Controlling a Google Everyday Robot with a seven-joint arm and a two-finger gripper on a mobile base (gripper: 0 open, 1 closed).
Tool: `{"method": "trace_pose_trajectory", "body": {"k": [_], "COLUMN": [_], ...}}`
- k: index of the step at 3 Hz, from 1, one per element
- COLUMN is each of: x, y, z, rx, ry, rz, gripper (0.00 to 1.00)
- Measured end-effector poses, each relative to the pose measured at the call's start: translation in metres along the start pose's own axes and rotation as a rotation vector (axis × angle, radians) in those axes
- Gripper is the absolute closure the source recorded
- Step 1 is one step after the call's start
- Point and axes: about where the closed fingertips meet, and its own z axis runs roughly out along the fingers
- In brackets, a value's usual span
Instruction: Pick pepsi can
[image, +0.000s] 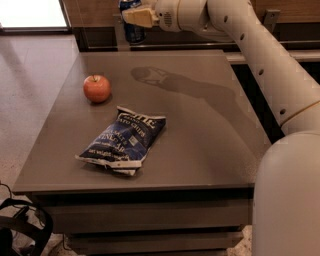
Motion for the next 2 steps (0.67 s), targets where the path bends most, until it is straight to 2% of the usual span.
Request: {"method": "trace_pose_trajectory", "body": {"k": [2], "x": [-0.024], "y": [0.018], "z": [-0.008], "rx": [-0.064], "ry": [-0.028], "rz": [-0.044], "gripper": [1.0]}}
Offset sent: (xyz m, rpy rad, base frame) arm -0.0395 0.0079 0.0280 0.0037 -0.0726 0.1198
